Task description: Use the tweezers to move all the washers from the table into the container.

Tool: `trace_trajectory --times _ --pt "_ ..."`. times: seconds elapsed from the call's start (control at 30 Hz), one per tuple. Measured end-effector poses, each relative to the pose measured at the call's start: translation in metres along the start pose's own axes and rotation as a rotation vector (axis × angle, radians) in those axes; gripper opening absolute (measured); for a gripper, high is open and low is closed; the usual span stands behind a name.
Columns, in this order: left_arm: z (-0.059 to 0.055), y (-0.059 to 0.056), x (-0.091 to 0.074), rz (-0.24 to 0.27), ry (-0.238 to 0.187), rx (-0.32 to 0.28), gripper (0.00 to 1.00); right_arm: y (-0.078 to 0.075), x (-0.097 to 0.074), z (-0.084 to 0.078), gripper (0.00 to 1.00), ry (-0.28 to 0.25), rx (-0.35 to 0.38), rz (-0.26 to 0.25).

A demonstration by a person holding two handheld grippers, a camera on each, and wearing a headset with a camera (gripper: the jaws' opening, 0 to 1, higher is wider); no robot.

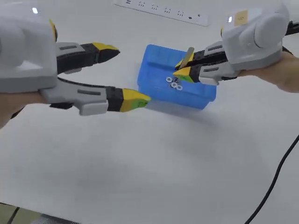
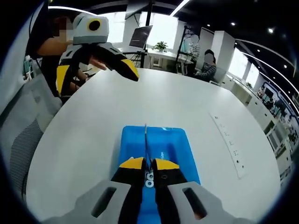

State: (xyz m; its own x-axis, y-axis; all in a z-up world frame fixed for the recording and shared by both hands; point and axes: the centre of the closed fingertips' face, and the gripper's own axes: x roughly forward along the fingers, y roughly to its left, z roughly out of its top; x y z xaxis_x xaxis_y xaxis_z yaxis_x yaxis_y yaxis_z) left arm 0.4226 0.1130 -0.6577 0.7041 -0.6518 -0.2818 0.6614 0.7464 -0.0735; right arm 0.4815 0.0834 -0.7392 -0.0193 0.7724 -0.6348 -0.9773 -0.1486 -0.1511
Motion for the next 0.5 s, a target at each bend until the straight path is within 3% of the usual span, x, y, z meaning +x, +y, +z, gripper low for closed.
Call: trace_trajectory --times 0.27,0.4,0.5 --pt "0.031 -0.015 0.045 -0.1 -0.003 0.138 0.62 0.005 -0.013 0.014 0.07 -0.005 -0.029 -0.015" --pt "0.032 -0.018 0.06 -0.135 0.041 0.203 0.58 0.012 -0.017 0.017 0.07 0.001 -0.044 -0.01" --pt "0.033 -0.023 0.066 -0.166 0.057 0.211 0.47 0.017 -0.021 0.02 0.07 -0.001 -0.048 -0.007"
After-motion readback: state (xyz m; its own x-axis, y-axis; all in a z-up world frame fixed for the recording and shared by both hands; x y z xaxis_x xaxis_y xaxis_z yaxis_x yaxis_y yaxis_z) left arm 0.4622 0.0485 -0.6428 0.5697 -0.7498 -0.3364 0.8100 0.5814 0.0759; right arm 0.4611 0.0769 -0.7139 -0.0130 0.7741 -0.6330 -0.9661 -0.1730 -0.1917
